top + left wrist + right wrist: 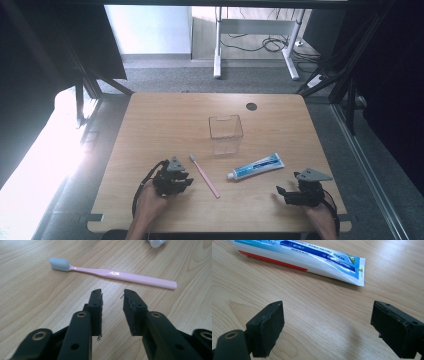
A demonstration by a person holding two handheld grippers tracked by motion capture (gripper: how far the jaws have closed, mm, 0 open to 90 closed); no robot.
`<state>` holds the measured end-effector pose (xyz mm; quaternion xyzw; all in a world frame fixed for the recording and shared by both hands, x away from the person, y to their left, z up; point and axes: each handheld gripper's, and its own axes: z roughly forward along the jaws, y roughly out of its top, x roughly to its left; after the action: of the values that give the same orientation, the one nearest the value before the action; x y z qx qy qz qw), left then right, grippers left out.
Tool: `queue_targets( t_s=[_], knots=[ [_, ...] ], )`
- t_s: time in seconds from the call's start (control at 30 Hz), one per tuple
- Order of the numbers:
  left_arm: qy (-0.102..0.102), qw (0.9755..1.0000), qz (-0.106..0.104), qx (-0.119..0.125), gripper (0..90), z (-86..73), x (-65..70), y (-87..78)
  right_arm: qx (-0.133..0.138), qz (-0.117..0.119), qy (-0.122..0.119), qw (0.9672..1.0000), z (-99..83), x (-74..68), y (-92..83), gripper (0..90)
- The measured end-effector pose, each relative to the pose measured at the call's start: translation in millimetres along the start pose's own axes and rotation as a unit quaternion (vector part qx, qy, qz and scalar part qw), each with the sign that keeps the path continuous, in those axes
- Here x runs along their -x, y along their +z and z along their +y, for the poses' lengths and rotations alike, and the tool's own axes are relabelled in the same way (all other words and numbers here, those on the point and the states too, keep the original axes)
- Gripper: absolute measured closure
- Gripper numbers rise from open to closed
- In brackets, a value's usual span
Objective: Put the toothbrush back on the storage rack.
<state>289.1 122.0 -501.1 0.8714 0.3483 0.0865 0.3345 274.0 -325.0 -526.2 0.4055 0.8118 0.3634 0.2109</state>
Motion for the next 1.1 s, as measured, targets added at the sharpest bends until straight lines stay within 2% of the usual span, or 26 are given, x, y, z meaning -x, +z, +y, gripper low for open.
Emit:
queue_targets(
  t_s=[0.27, 0.37, 0.53, 0.77, 1.1],
  knots=[
    [0.011, 0.9997, -0.012, -0.017, 85.3, 6.4, 4.0, 5.4, 0.001, 0.0, 0.001, 1.0, -0.1, 0.6, 0.0, 12.3],
    [0.012, 0.9996, -0.019, -0.019, 87.8, 9.8, 5.3, 6.7, 0.0, 0.002, 0.001, 1.0, -0.2, 0.1, 0.7, 12.4],
    [0.018, 0.9992, -0.033, -0.016, 89.6, 16.1, 7.7, 11.0, -0.004, 0.004, -0.001, 1.0, -0.4, -1.2, 1.9, 12.4],
    [0.031, 0.9987, -0.036, -0.016, 89.7, 25.1, 11.9, 17.3, -0.005, 0.004, 0.0, 1.0, -0.5, -1.3, 2.1, 12.5],
    [0.038, 0.9979, -0.048, -0.022, 89.7, 42.4, 20.6, 39.3, -0.006, 0.005, -0.002, 1.0, -0.5, -2.0, 2.5, 12.6]
  ],
)
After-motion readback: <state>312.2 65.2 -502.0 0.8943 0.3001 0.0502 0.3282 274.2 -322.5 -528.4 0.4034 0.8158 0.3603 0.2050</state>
